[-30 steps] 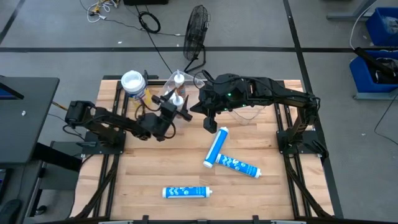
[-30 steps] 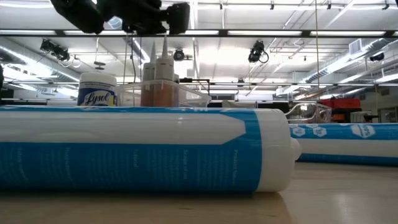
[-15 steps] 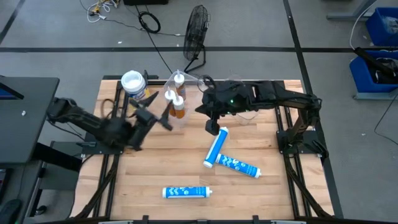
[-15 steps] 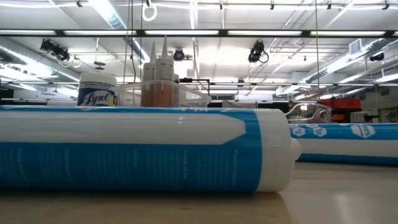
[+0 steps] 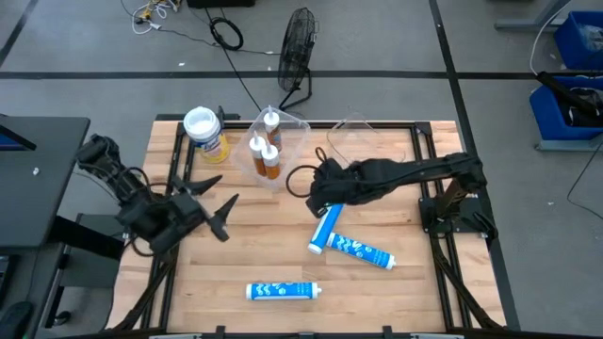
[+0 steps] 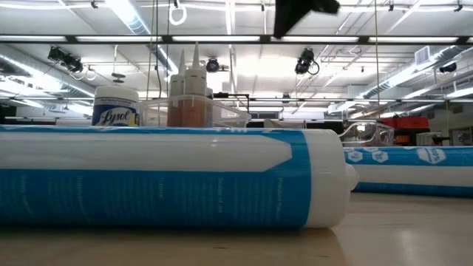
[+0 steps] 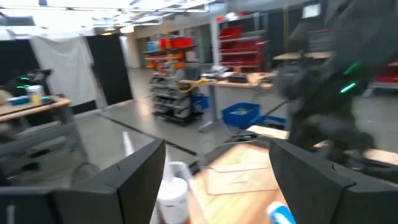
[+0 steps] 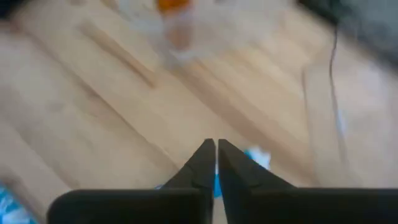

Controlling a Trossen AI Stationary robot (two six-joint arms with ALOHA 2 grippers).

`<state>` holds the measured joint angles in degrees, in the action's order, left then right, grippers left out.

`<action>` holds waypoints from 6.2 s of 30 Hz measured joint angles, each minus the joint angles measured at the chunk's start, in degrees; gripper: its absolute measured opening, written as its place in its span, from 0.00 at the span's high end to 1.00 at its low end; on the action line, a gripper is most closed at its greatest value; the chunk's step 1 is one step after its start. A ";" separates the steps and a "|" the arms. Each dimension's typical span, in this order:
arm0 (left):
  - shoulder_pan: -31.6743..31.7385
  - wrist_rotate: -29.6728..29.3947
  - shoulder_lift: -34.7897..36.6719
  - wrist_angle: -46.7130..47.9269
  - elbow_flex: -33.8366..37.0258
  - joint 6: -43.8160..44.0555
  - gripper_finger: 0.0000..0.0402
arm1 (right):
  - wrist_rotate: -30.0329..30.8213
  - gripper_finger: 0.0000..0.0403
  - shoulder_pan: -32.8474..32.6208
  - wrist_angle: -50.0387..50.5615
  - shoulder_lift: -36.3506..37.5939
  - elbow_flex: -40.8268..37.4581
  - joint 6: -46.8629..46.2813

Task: Pick & place silicon tubes, Sealant and Lysol wipes
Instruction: Put the top blue sealant into the transparent bin

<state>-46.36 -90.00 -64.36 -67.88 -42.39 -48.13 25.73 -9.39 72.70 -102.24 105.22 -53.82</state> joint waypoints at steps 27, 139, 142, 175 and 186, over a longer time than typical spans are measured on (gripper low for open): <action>-4.17 2.38 1.42 0.90 -5.99 -6.56 0.28 | -8.69 0.27 3.66 -23.54 -0.04 -31.15 -52.90; -1.59 2.69 1.38 3.67 -5.97 -6.55 0.28 | 13.55 0.49 4.98 -34.51 20.66 -36.84 -24.45; -1.59 2.73 1.38 3.67 -5.97 -6.55 0.28 | 17.73 0.49 5.42 -33.79 23.56 -36.84 -21.99; 14.32 19.42 1.38 16.41 -5.97 23.21 0.28 | 25.09 0.49 29.18 -60.29 31.58 -47.28 33.55; 14.70 21.27 1.38 16.85 -5.97 25.94 0.28 | 18.58 0.49 34.90 -74.88 31.58 -60.19 34.80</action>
<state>-31.66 -68.72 -62.98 -51.03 -48.36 -22.19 44.31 25.52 -2.18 -70.65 45.03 -19.02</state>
